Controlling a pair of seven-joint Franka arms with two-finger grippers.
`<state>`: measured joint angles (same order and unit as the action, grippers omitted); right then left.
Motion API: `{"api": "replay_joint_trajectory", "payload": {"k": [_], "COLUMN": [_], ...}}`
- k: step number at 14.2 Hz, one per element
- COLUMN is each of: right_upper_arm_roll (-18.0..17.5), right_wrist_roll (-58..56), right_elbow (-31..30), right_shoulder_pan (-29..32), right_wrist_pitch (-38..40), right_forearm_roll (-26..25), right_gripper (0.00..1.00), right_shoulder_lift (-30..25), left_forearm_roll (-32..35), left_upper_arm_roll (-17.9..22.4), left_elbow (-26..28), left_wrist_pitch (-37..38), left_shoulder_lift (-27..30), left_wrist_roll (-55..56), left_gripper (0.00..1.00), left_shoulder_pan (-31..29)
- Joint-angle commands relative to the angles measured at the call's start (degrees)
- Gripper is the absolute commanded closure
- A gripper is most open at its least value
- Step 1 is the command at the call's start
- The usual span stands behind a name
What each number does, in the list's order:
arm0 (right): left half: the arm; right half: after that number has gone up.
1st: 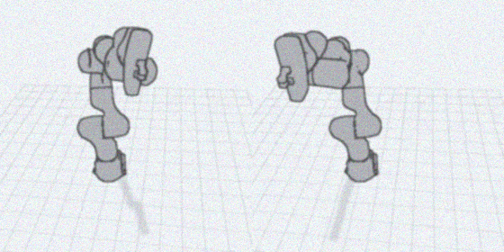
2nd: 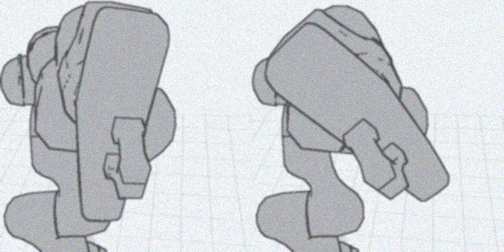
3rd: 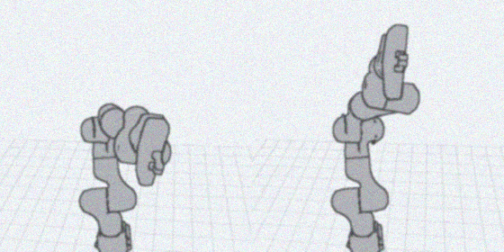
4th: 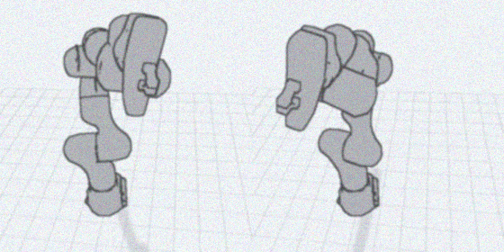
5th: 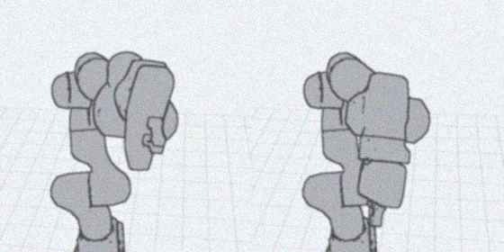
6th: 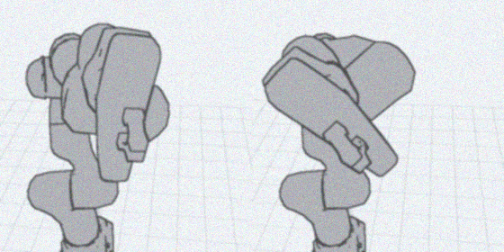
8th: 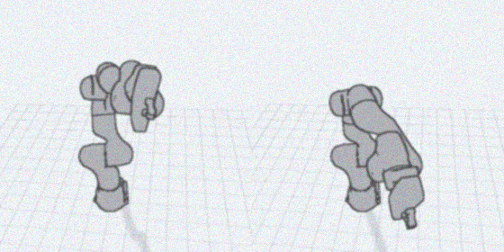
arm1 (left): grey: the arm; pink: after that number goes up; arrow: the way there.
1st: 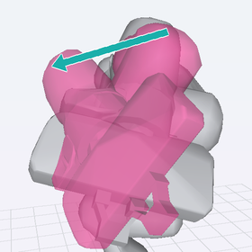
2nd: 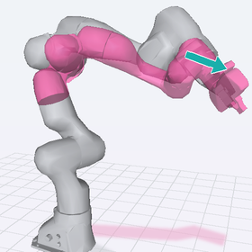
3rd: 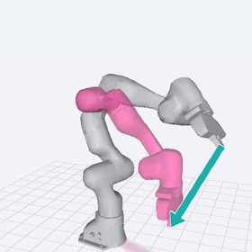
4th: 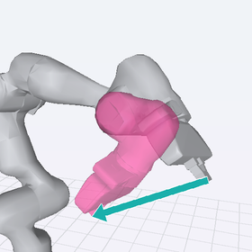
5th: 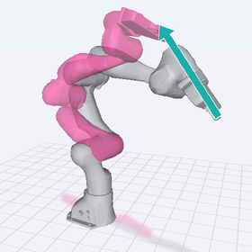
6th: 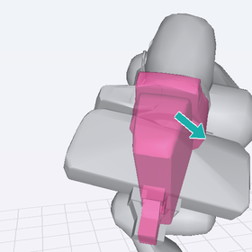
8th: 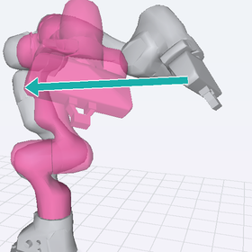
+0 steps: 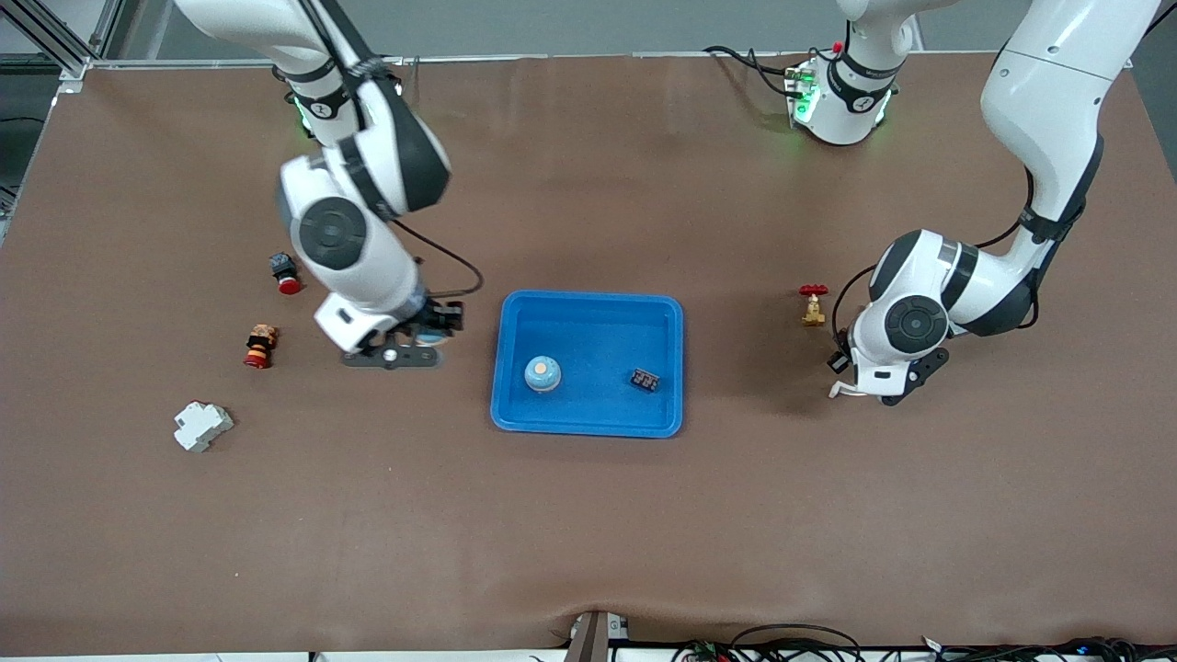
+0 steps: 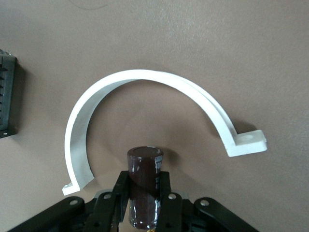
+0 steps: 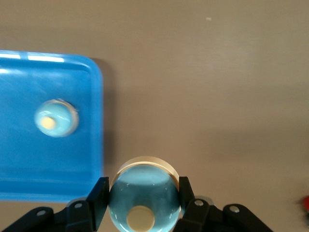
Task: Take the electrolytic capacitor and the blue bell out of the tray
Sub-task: 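Lower the capacitor by the white arc while the right gripper carries the bell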
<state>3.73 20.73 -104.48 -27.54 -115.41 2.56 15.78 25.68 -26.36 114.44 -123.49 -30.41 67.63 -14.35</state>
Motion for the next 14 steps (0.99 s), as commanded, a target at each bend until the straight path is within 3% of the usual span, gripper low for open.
{"api": "replay_joint_trajectory", "payload": {"k": [1,3,4,5,6,11,14], "right_upper_arm_roll": [-0.9,-0.9,-0.9,-0.8,-0.8,-0.7,-0.8], "right_wrist_roll": [-8.8,-13.7,-15.4,-17.4,-19.3,-31.2,-35.7], "right_elbow": [-10.6,-14.9,-18.0,-21.1,-23.3,-29.0,-31.0], "right_shoulder_pan": [4.8,7.7,8.3,9.2,10.3,17.2,20.3], "right_wrist_pitch": [-1.7,-3.3,-6.0,-8.9,-11.3,-19.5,-24.1], "right_forearm_roll": [1.0,1.0,1.0,1.0,1.0,1.0,1.0], "right_gripper": [1.00,1.00,1.00,1.00,1.00,1.00,1.00], "right_shoulder_lift": [-8.2,-10.4,-11.8,-12.9,-13.3,-12.9,-11.8], "left_forearm_roll": [1.0,1.0,1.0,1.0,1.0,0.1,-1.8], "left_upper_arm_roll": [-0.4,-0.4,-0.4,-0.4,-0.4,-1.1,-5.0], "left_elbow": [0.3,0.1,0.0,-0.3,-0.7,-5.0,-8.4], "left_wrist_pitch": [0.1,0.1,0.2,0.2,0.2,0.2,0.2], "left_shoulder_lift": [-0.2,-0.2,-0.2,-0.2,-0.1,0.8,0.9], "left_wrist_roll": [-0.3,-0.3,0.0,0.0,0.3,3.5,11.0], "left_gripper": [1.00,1.00,0.82,0.29,0.00,0.00,0.00], "left_shoulder_pan": [-0.7,-0.7,-0.7,-0.4,-0.3,0.4,1.1]}}
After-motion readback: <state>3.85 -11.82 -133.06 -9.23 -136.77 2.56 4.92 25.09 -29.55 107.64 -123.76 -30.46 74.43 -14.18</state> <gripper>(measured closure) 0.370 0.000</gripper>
